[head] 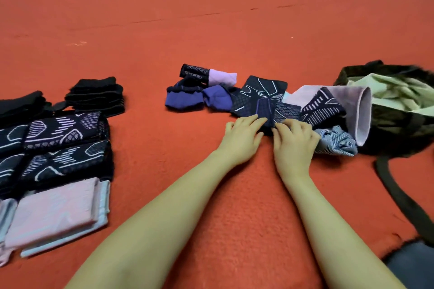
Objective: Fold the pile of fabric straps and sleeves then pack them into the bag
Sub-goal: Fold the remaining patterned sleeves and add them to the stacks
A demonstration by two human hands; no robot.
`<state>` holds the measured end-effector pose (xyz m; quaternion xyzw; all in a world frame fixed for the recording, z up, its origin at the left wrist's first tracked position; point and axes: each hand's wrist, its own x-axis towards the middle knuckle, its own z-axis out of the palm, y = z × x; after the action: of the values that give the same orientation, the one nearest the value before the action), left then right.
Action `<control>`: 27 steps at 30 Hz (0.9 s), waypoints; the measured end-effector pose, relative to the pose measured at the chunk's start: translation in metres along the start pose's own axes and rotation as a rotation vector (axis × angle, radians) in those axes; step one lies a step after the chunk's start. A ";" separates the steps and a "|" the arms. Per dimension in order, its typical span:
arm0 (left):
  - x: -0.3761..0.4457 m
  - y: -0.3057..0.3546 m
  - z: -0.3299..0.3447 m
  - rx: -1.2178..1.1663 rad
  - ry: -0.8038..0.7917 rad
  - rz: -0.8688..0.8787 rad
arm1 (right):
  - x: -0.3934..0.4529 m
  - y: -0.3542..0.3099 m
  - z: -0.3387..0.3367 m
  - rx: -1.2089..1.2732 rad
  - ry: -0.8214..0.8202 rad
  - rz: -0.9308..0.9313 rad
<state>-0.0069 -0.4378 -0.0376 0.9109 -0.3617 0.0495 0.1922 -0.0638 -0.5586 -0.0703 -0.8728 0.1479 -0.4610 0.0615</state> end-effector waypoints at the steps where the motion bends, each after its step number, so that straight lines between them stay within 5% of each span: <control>1: -0.001 0.000 0.000 -0.040 0.033 0.010 | 0.000 -0.002 -0.003 0.025 0.023 -0.017; 12: -0.084 -0.050 -0.044 -0.207 0.378 0.010 | -0.012 -0.077 -0.041 0.396 0.072 -0.185; 27: -0.219 -0.078 -0.103 -0.142 0.382 -0.064 | -0.071 -0.177 -0.099 0.677 -0.215 -0.205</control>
<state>-0.1091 -0.2062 -0.0173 0.8802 -0.2923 0.1896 0.3224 -0.1473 -0.3652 -0.0264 -0.8567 -0.1084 -0.3932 0.3156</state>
